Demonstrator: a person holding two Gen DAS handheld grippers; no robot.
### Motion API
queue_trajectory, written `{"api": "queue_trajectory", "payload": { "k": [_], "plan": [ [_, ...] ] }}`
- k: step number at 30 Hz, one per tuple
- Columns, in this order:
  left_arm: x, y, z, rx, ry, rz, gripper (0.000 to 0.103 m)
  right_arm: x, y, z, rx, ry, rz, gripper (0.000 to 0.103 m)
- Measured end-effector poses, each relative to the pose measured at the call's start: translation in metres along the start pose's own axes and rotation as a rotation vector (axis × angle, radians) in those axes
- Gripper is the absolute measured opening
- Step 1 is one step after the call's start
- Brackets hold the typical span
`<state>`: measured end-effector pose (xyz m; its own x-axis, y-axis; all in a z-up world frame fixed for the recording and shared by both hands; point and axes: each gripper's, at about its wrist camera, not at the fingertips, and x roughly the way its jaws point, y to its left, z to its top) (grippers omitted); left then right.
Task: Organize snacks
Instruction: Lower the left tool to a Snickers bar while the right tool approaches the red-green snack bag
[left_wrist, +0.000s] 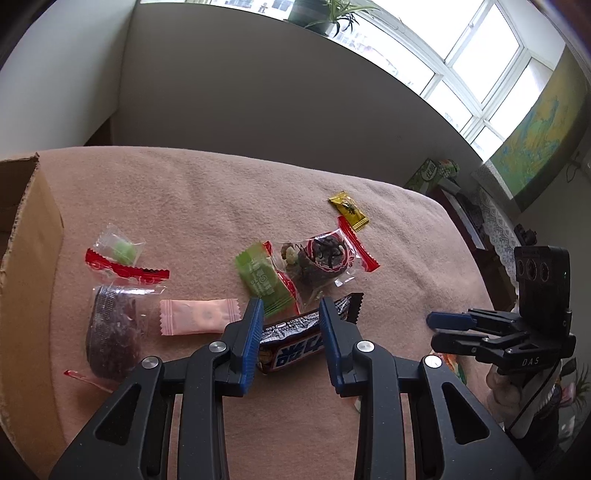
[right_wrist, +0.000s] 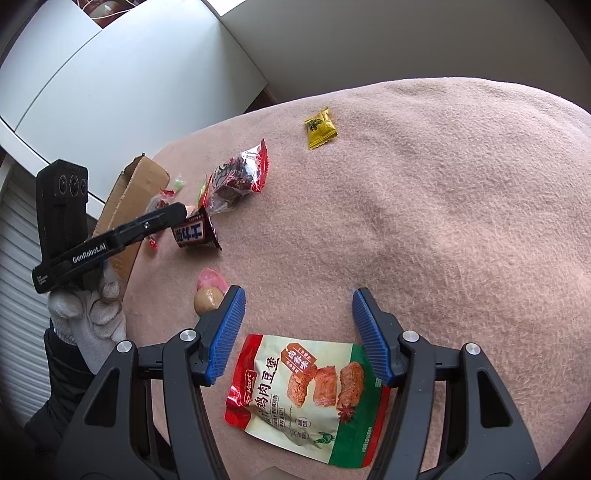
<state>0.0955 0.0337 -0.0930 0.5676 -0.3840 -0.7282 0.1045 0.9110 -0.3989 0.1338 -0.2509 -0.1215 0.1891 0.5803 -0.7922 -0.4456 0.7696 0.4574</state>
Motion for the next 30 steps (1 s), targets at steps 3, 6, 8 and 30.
{"api": "queue_trajectory", "payload": {
  "k": [3, 6, 8, 30],
  "plan": [
    [0.004, 0.007, 0.005, -0.041, 0.008, -0.012, 0.029, -0.004, 0.001, -0.006, 0.002, 0.022, -0.003, 0.063],
    [0.006, -0.001, 0.005, -0.021, 0.020, -0.022, 0.029, -0.011, 0.000, -0.014, 0.008, 0.035, 0.004, 0.063],
    [0.001, -0.006, 0.000, 0.013, 0.024, -0.035, 0.029, -0.016, -0.003, -0.020, 0.023, 0.037, 0.026, 0.063],
    [-0.001, -0.015, -0.030, 0.052, 0.102, -0.101, 0.046, -0.024, 0.001, -0.045, 0.049, 0.041, -0.010, 0.064]
  ]
}}
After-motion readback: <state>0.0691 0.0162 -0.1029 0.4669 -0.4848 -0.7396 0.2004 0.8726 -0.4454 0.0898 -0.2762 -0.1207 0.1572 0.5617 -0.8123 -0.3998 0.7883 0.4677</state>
